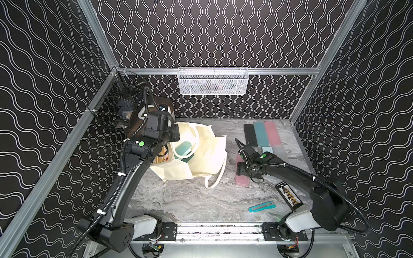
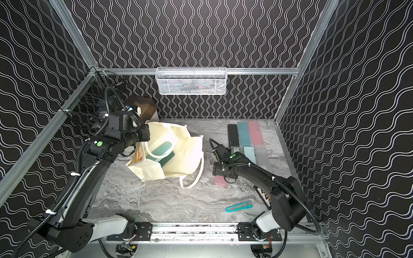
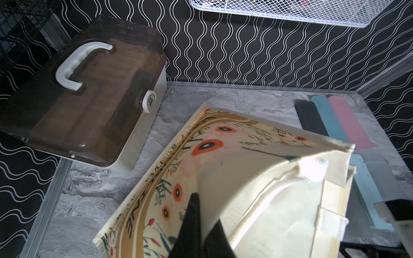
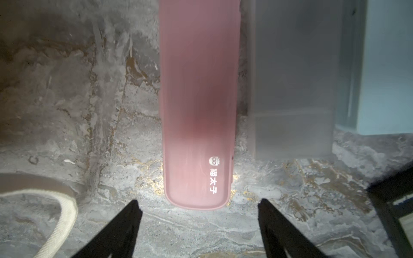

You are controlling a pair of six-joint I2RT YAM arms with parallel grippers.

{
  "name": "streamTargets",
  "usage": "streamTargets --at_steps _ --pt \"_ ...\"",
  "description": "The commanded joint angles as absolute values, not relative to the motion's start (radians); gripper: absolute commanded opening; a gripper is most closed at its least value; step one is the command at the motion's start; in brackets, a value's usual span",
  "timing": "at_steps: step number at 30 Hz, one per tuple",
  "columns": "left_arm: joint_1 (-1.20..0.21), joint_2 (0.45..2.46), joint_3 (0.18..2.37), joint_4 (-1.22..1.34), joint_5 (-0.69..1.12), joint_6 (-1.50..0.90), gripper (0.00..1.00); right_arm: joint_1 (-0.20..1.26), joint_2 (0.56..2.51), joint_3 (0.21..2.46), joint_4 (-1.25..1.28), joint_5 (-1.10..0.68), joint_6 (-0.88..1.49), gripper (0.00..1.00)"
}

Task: Take out the pencil case from the canvas bag
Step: Place the pencil case at the center of the board, then pick up the pencil case from the center of the board.

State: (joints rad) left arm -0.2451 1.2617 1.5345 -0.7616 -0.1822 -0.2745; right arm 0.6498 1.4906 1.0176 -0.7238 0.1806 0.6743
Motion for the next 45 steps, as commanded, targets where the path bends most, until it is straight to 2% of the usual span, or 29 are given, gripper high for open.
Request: streamTargets --at_steps 1,5,20,26,30,36,45 --pt "-0.244 1.260 1.554 -0.678 -0.229 -0.311 0.00 0.685 1.520 1.015 -0.688 0.228 0.746 0.95" --pt "-0.244 1.253 1.557 -0.682 -0.250 -0.306 0.00 0.693 1.578 1.022 -0.699 0.250 0.777 0.99" --pt "-0.242 1.223 1.533 -0.699 -0.284 -0.277 0.00 0.659 1.701 1.022 -0.645 0.212 0.761 0.97" --pt "-0.242 1.218 1.530 -0.702 -0.282 -0.274 0.00 0.644 1.715 1.009 -0.623 0.187 0.751 0.92" --pt "-0.241 1.216 1.527 -0.702 -0.281 -0.281 0.00 0.644 1.707 1.005 -0.619 0.192 0.754 0.84" --pt "-0.241 1.220 1.524 -0.704 -0.268 -0.275 0.00 0.644 1.658 1.004 -0.615 0.183 0.734 0.77" --pt "-0.243 1.189 1.466 -0.713 -0.273 -0.279 0.00 0.639 1.612 1.091 -0.609 0.180 0.608 0.72"
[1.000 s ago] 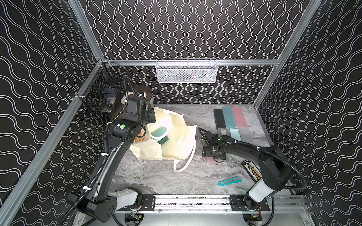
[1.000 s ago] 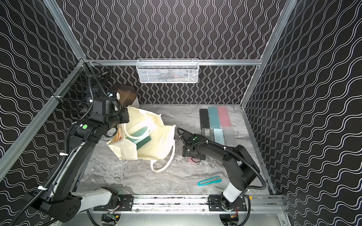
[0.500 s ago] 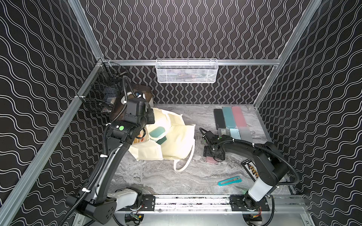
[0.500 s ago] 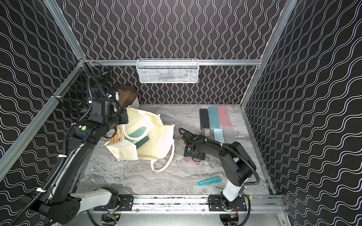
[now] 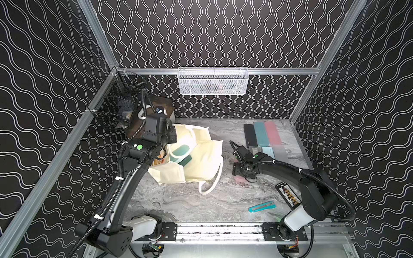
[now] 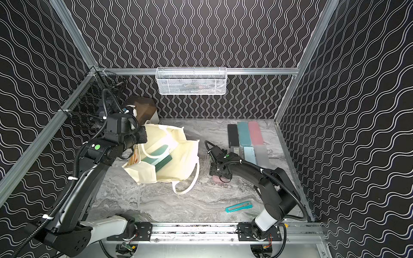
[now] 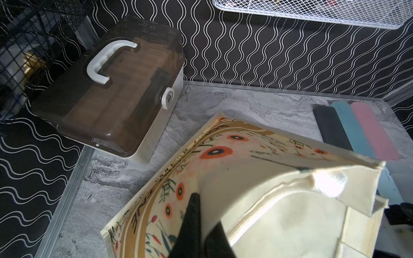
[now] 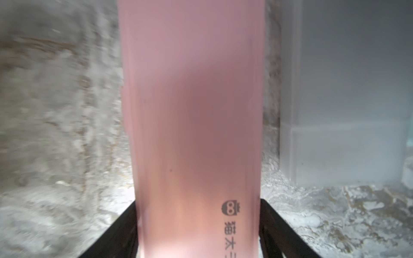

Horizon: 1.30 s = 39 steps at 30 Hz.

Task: Take out the pencil case from the canvas bag
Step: Pick up the pencil case from the center of the board, then place the pencil case at the center of the board.

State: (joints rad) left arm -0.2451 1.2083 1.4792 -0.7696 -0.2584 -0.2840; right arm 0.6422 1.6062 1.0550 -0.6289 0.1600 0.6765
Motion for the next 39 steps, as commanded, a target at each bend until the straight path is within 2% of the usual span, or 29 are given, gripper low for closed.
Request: streamTargets --at_steps 1,14,19,26,32,39 --pt "-0.243 1.183 1.459 -0.717 -0.271 -0.280 0.00 0.633 1.628 1.116 -0.614 0.180 0.582 0.72" --pt "-0.241 1.124 1.458 -0.787 -0.254 -0.288 0.00 0.477 2.082 1.645 -0.717 0.158 0.268 0.70" --pt "-0.242 1.118 1.473 -0.799 -0.250 -0.275 0.00 0.432 2.234 1.857 -0.794 0.186 0.218 0.70" --pt "-0.243 1.119 1.487 -0.814 -0.238 -0.263 0.00 0.385 2.347 2.002 -0.822 0.213 0.200 0.69" --pt "-0.241 1.117 1.495 -0.817 -0.232 -0.258 0.00 0.370 2.390 2.058 -0.810 0.165 0.185 0.69" --pt "-0.243 1.116 1.496 -0.824 -0.226 -0.249 0.00 0.364 2.430 2.101 -0.822 0.205 0.190 0.69"
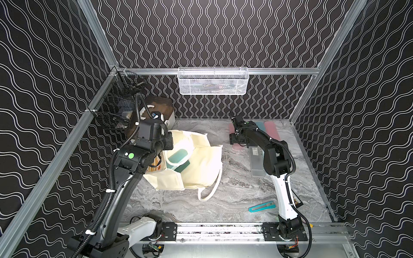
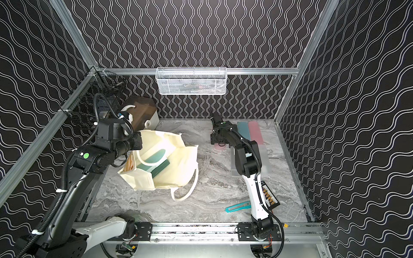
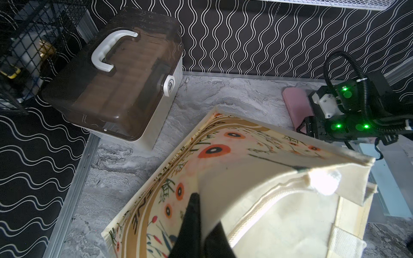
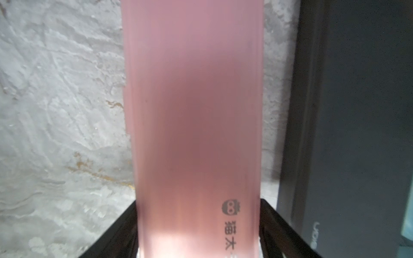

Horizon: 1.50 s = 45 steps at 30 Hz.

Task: Take out the pencil case from the canvas bag
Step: Place the pencil case at the center of the board, then pick up the pencil case from the canvas bag.

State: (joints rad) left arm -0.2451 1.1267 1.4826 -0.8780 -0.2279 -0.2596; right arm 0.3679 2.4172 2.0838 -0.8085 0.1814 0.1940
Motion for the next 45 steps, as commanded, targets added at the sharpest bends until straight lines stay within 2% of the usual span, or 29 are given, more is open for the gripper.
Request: streamTargets --at_steps 1,4,11,19,22,28,35,39,45 --pt "-0.241 1.117 1.499 -0.825 -0.227 -0.247 0.00 0.363 2.434 2.103 -0.823 0.204 0.193 0.69" --pt "-0.241 1.114 1.498 -0.826 -0.229 -0.244 0.00 0.360 2.443 2.105 -0.821 0.202 0.196 0.70" --pt "-0.243 1.113 1.491 -0.824 -0.230 -0.242 0.00 0.358 2.423 2.130 -0.824 0.190 0.195 0.86" --pt "-0.243 1.132 1.495 -0.767 -0.124 -0.217 0.00 0.359 2.294 2.068 -0.806 0.172 0.217 0.87" --pt "-0.243 1.153 1.503 -0.734 -0.090 -0.203 0.00 0.360 2.174 1.960 -0.757 0.133 0.224 0.89" --pt "-0.242 1.189 1.516 -0.684 -0.050 -0.162 0.00 0.363 1.816 1.543 -0.465 -0.023 0.261 0.98" --pt "-0.242 1.216 1.498 -0.590 0.073 -0.112 0.00 0.363 1.485 1.233 -0.332 0.020 0.259 0.95" --pt "-0.243 1.223 1.465 -0.506 0.145 -0.088 0.00 0.363 1.359 1.204 -0.406 0.051 0.314 0.90" --pt "-0.243 1.258 1.460 -0.448 0.173 -0.074 0.00 0.388 1.219 1.229 -0.532 -0.050 0.340 0.85"
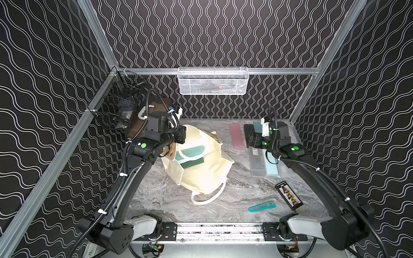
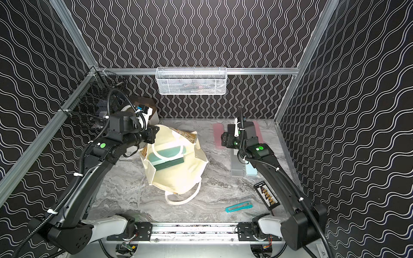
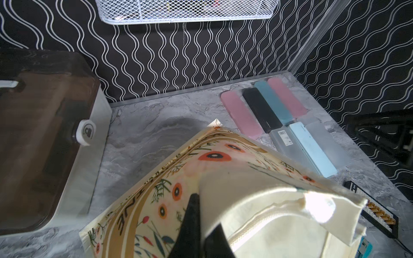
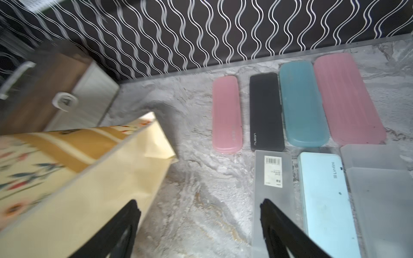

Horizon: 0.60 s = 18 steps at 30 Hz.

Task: Take out the pencil case from the canvas bag
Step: Pick up the pencil case from the canvas bag.

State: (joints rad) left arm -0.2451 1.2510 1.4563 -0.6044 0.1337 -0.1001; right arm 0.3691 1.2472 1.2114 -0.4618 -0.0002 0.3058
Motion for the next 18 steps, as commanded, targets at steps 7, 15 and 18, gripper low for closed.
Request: streamTargets --at_steps 7,15,18 --pt "-0.242 1.286 1.464 -0.433 0.178 -0.087 0.00 0.692 1.168 1.362 -0.684 0.139 0.399 0.78" --pt "-0.242 1.312 1.493 -0.426 0.183 -0.100 0.00 0.958 1.196 1.360 -0.709 0.209 0.493 0.67" --pt "-0.243 1.324 1.513 -0.431 0.186 -0.101 0.00 1.007 1.219 1.290 -0.675 0.206 0.538 0.59"
